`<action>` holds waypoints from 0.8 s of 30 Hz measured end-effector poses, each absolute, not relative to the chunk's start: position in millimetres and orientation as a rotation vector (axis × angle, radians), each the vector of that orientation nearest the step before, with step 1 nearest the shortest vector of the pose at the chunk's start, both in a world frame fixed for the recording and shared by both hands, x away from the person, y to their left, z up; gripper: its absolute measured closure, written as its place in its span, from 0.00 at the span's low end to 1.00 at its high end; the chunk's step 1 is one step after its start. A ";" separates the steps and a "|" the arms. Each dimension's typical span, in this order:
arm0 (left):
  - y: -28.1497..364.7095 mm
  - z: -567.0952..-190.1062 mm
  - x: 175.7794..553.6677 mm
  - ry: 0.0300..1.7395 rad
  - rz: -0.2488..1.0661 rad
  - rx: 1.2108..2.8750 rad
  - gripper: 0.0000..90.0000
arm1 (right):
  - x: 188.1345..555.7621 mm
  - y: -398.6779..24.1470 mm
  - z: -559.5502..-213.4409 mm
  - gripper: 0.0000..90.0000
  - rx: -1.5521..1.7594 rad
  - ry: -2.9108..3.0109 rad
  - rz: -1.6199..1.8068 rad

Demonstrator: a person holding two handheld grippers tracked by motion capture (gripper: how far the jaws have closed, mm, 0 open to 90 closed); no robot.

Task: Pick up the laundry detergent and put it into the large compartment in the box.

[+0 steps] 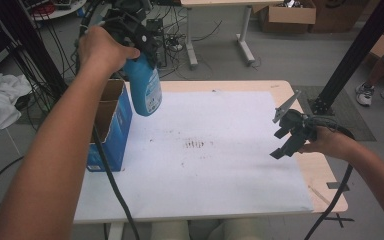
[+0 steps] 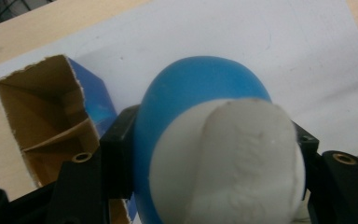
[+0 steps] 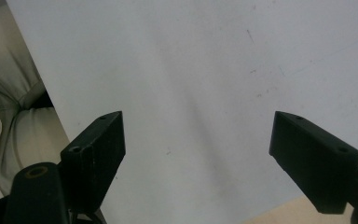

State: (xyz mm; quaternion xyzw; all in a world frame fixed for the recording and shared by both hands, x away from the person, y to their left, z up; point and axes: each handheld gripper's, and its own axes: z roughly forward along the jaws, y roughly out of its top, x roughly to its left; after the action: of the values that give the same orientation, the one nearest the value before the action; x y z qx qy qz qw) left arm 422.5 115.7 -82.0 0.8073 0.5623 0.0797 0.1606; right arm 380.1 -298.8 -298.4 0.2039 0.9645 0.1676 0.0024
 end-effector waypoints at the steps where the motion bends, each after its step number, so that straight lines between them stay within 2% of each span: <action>1: 118.0 -81.3 421.8 1.612 0.232 2.293 0.42 | 380.3 -298.5 -298.6 0.20 0.640 3.025 0.527; 24: 181.3 -71.9 407.9 1.722 0.281 2.247 0.42 | 383.5 -290.4 -295.1 0.20 0.622 3.027 0.522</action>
State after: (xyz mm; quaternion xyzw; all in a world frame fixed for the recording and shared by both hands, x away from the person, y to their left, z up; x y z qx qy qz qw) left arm 407.9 181.3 -71.9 0.7811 0.5987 0.0977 0.1480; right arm 383.5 -290.4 -295.1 0.1984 0.9658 0.1666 0.0036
